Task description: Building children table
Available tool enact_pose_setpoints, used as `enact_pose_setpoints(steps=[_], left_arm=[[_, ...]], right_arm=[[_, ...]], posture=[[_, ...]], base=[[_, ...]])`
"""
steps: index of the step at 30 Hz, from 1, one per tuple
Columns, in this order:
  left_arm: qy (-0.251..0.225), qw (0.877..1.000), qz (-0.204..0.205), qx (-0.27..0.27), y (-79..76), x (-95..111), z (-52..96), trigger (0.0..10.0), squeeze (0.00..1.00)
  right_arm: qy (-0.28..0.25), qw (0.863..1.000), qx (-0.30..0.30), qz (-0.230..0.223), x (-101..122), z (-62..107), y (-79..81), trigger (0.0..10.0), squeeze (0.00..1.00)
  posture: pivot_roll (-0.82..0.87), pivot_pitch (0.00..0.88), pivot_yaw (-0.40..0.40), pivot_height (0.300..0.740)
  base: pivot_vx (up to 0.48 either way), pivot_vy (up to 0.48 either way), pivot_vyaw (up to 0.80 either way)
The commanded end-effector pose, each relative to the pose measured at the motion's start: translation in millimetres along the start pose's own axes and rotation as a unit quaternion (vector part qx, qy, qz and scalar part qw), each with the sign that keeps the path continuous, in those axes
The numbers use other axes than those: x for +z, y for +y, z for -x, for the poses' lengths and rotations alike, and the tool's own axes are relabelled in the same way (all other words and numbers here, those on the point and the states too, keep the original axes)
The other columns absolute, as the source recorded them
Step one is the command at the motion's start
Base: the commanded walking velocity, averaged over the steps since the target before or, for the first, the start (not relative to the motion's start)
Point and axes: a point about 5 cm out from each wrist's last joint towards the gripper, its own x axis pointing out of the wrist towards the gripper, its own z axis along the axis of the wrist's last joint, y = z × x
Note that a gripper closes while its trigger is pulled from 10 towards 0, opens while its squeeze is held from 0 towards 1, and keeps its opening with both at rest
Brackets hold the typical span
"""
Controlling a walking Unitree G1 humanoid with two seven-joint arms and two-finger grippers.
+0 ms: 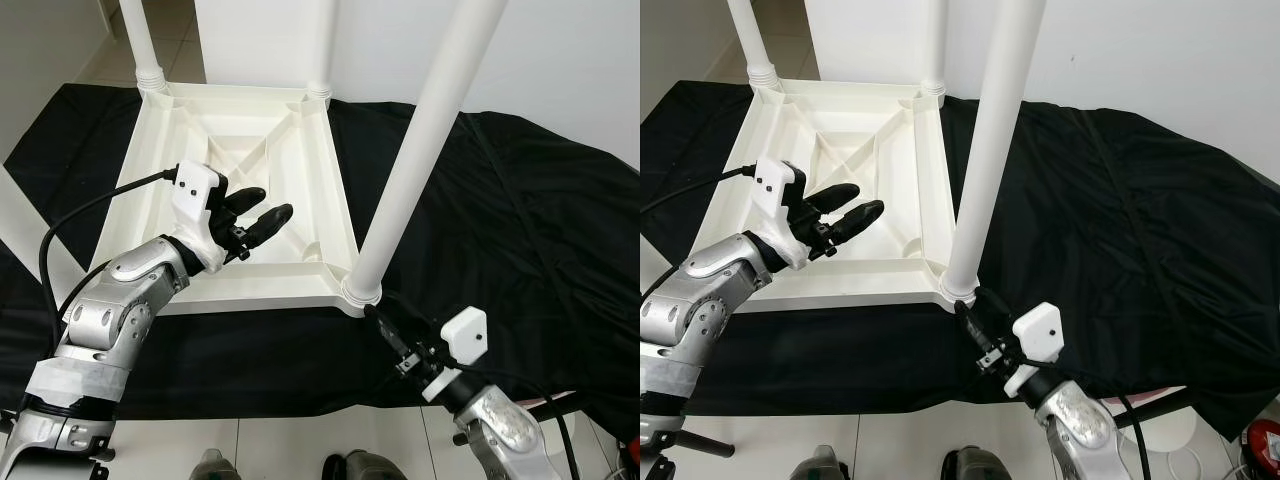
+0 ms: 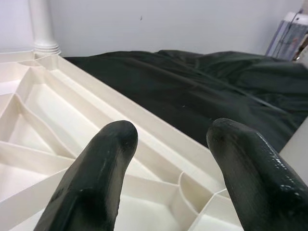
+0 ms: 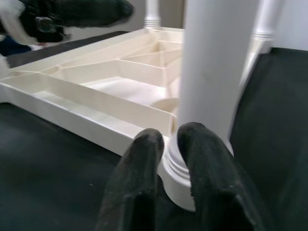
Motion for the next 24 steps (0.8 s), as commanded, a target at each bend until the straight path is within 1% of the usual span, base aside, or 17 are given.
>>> enact_pose_setpoints(steps=[1, 7, 10, 12, 14, 16, 19, 22, 23, 24], left_arm=[[0.026, 0.999, -0.016, -0.029, -0.6, -7.3, 3.5, 10.0, 0.00], [0.057, 0.998, -0.021, 0.000, 9.5, -19.7, 13.0, 10.0, 0.00], [0.065, 0.998, -0.021, 0.010, 12.0, -23.0, 15.8, 10.0, 0.00], [0.081, 0.996, -0.027, 0.024, 14.3, -31.0, 20.1, 10.0, 0.00], [0.088, 0.995, -0.031, 0.030, 15.3, -34.0, 21.6, 10.0, 0.00], [0.101, 0.993, -0.037, 0.038, 15.8, -40.9, 24.5, 10.0, 0.00], [0.105, 0.993, -0.042, 0.040, 15.5, -44.4, 25.8, 10.0, 0.00], [0.107, 0.993, -0.039, 0.043, 14.5, -46.8, 27.8, 10.0, 0.00], [0.107, 0.993, -0.039, 0.043, 14.5, -46.8, 27.8, 10.0, 0.00], [0.109, 0.992, -0.037, 0.043, 14.1, -48.4, 28.9, 10.0, 0.00]], right_arm=[[0.006, 0.999, 0.038, -0.019, 0.1, -7.2, 0.5, 10.0, 0.00], [-0.002, 0.997, 0.070, -0.032, 2.5, -23.8, -7.4, 10.0, 0.00], [-0.004, 0.997, 0.072, -0.034, 2.4, -28.3, -9.3, 10.0, 0.00], [-0.007, 0.997, 0.072, -0.040, 1.9, -34.3, -12.6, 10.0, 0.00], [-0.008, 0.996, 0.073, -0.043, 1.9, -36.2, -14.0, 10.0, 0.00], [-0.007, 0.996, 0.071, -0.050, 0.2, -39.0, -15.9, 10.0, 0.00], [-0.005, 0.996, 0.067, -0.057, -2.3, -39.8, -16.1, 10.0, 0.00], [-0.011, 0.995, 0.042, -0.089, -7.7, -40.8, -11.3, 10.0, 0.00], [-0.011, 0.995, 0.042, -0.089, -7.7, -40.8, -11.3, 10.0, 0.00], [-0.015, 0.995, 0.027, -0.099, -8.9, -42.3, -10.4, 10.0, 0.00]], posture=[[0.03, 0.065, -0.049, 0.740], [0.06, 0.068, -0.055, 0.740], [0.06, 0.068, -0.057, 0.740], [0.06, 0.068, -0.057, 0.740], [0.06, 0.068, -0.057, 0.740], [0.07, 0.067, -0.057, 0.740], [0.08, 0.067, -0.062, 0.740], [0.08, 0.069, -0.062, 0.740], [0.08, 0.069, -0.062, 0.740], [0.08, 0.069, -0.062, 0.740]], base=[[0.000, 0.000, 0.00], [0.000, 0.000, 0.00], [0.000, 0.000, 0.00], [0.000, 0.000, 0.00], [0.000, 0.000, 0.00], [0.000, 0.000, 0.00], [0.000, 0.000, 0.00], [0.000, 0.000, 0.00], [0.000, 0.000, 0.00], [0.000, 0.000, 0.00]])
